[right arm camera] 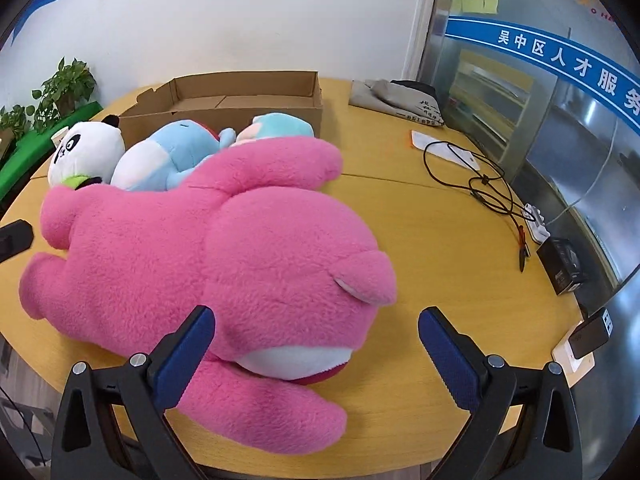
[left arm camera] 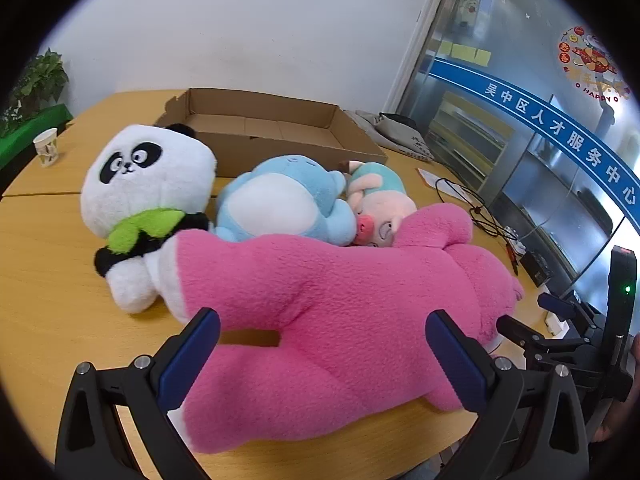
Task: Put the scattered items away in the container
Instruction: 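Move both grippers toward the large pink plush bear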
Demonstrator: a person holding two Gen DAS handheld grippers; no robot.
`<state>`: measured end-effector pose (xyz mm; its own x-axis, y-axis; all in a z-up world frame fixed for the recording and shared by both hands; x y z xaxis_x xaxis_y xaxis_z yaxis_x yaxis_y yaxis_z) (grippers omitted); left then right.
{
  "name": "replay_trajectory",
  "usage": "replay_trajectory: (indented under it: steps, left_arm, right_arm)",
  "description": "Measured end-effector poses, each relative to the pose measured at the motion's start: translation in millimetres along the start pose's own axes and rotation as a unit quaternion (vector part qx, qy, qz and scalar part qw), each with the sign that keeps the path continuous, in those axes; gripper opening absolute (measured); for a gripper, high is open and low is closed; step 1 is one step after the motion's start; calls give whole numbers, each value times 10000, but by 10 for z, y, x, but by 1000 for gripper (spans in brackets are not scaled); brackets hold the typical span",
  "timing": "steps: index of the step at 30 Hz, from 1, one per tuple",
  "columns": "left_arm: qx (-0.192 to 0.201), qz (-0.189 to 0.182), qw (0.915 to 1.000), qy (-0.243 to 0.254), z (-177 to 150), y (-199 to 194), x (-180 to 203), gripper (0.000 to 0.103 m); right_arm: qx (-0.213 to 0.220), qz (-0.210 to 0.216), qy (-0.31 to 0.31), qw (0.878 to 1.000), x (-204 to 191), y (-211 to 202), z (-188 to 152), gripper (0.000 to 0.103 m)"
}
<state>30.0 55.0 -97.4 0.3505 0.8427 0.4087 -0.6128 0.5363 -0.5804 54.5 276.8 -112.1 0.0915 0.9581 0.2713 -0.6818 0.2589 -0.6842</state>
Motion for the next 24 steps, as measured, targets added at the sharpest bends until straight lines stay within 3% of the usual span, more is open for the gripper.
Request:
replay_trajectory:
  steps: [4, 24]
  left_arm:
    - [-133, -129, 9998, -93, -77, 86, 49, 102]
    - [-547, -473, 9966, -398, -221, 322, -47, 102]
  right_arm:
    - [56, -141, -8, 9999, 10, -7, 63, 103]
    - [30, 225, 1, 9997, -104, 143, 195, 103]
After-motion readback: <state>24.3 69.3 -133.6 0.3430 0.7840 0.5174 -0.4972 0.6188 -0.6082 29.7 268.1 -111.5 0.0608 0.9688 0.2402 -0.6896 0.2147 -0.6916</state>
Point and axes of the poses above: each gripper's, at about its wrist camera, not at the fingertips, and y roughly the way its jaws point, x to its right, z to its top, the point moved 9 cm from there along y, roughly the way its jaws point, and after that the axes turned 12 degrees about -z, right-handed, at the moved point
